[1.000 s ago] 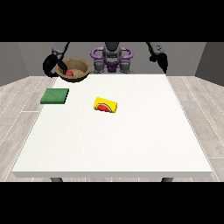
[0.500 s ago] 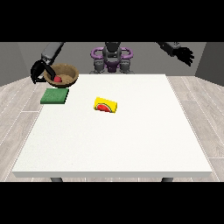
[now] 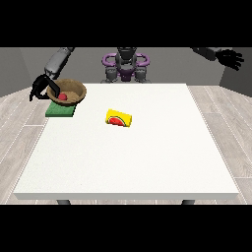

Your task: Pick the cup and pour the ball into the bowl, then pick the bowl and place it on the pad

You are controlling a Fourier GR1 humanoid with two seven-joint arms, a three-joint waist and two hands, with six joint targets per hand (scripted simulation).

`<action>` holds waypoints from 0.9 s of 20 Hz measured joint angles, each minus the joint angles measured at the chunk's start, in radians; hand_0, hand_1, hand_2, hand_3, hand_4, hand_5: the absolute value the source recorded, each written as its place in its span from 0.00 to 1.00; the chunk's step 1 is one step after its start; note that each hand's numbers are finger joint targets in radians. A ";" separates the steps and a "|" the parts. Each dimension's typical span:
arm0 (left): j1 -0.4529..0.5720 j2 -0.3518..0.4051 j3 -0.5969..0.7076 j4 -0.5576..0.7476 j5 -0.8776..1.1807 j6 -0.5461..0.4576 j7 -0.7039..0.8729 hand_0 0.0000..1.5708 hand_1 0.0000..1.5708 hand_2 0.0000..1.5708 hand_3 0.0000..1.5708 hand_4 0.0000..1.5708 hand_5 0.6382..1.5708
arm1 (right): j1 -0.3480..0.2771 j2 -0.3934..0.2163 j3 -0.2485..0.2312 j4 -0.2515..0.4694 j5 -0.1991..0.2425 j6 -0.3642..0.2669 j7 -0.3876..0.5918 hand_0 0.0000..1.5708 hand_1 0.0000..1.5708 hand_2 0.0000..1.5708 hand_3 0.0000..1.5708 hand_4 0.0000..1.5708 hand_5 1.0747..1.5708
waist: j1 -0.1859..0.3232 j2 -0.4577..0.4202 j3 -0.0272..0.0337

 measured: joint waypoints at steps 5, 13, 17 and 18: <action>0.002 0.033 0.023 0.013 0.012 -0.026 -0.034 0.00 0.00 0.00 0.00 0.75 0.98 | -0.009 -0.049 -0.051 0.056 -0.014 -0.034 -0.008 0.54 0.54 0.56 0.70 0.00 0.88 | 0.007 0.044 0.0004; -0.009 0.027 0.006 -0.011 0.017 -0.005 0.001 0.00 0.00 0.00 0.00 0.69 1.00 | -0.064 -0.073 -0.055 0.131 -0.027 0.022 0.004 0.00 0.00 0.00 0.08 0.00 0.59 | 0.010 0.031 0.0010; -0.004 -0.065 -0.086 -0.120 -0.003 0.036 0.093 0.00 0.00 0.00 0.00 0.57 0.99 | -0.077 -0.103 -0.037 0.171 -0.008 0.047 0.057 0.00 0.00 0.00 0.00 0.00 0.57 | 0.019 -0.062 0.0018; -0.007 -0.088 -0.107 -0.139 -0.009 0.052 0.117 0.00 0.00 0.00 0.00 0.57 0.99 | -0.087 -0.108 -0.032 0.170 -0.006 0.058 0.071 0.00 0.00 0.00 0.06 0.17 0.61 | 0.016 -0.088 0.0020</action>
